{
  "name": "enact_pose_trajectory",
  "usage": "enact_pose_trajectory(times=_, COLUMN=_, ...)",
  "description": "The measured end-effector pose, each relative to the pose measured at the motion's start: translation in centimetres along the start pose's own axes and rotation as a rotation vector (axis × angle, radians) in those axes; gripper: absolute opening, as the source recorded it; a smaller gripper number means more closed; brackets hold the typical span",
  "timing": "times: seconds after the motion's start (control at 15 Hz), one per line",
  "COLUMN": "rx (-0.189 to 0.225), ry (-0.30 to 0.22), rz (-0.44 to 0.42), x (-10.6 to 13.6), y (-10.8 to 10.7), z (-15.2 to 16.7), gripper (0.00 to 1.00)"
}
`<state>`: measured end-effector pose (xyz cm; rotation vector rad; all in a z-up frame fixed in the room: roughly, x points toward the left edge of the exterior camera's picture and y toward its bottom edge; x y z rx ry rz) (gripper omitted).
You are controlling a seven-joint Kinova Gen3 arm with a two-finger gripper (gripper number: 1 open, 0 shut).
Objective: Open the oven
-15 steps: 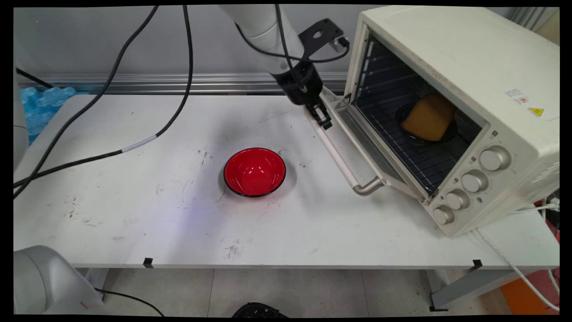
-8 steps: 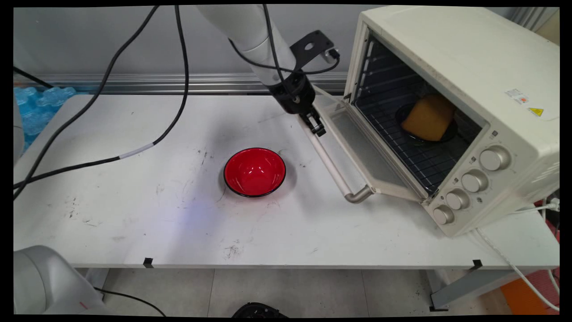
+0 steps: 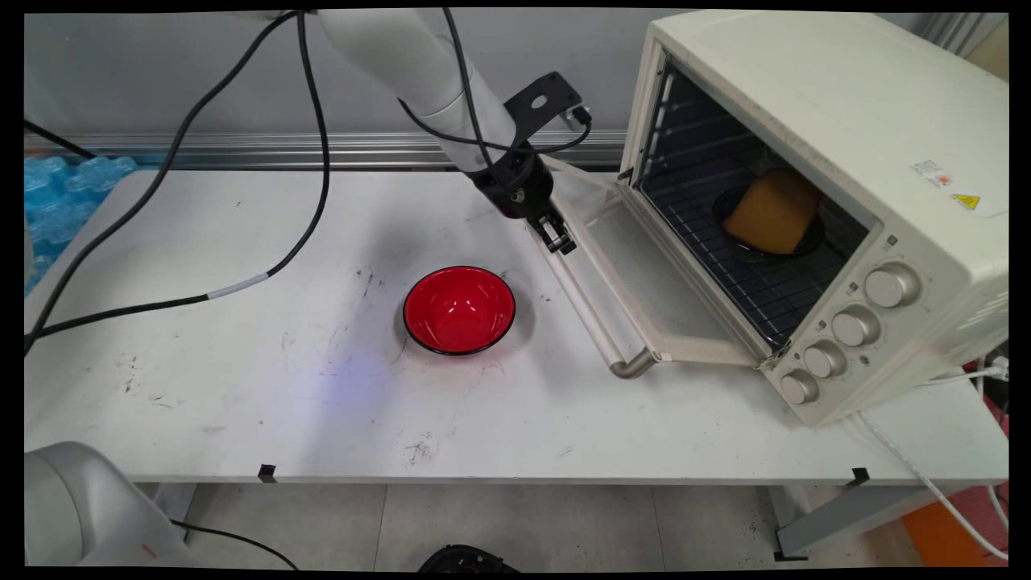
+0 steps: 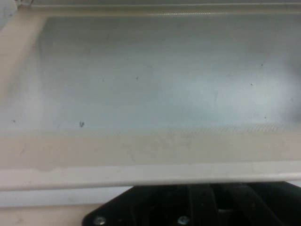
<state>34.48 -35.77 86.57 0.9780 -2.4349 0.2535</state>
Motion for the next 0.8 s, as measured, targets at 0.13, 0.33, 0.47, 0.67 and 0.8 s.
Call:
enact_pose_trajectory(times=0.13, rx=0.002, ry=0.008, rz=-0.001, x=-0.6, y=0.0, z=-0.1, gripper=0.00)
enact_pose_trajectory(times=0.33, rx=0.002, ry=0.020, rz=-0.003, x=-1.5, y=0.0, z=-0.3, gripper=0.00)
enact_pose_trajectory(times=0.47, rx=0.002, ry=0.026, rz=-0.002, x=-2.2, y=0.1, z=-0.5, gripper=0.00)
enact_pose_trajectory(times=0.67, rx=0.003, ry=0.033, rz=0.000, x=-3.1, y=0.2, z=-0.8, gripper=0.00)
enact_pose_trajectory(times=0.8, rx=0.003, ry=0.038, rz=0.002, x=-3.4, y=0.3, z=-1.0, gripper=0.00)
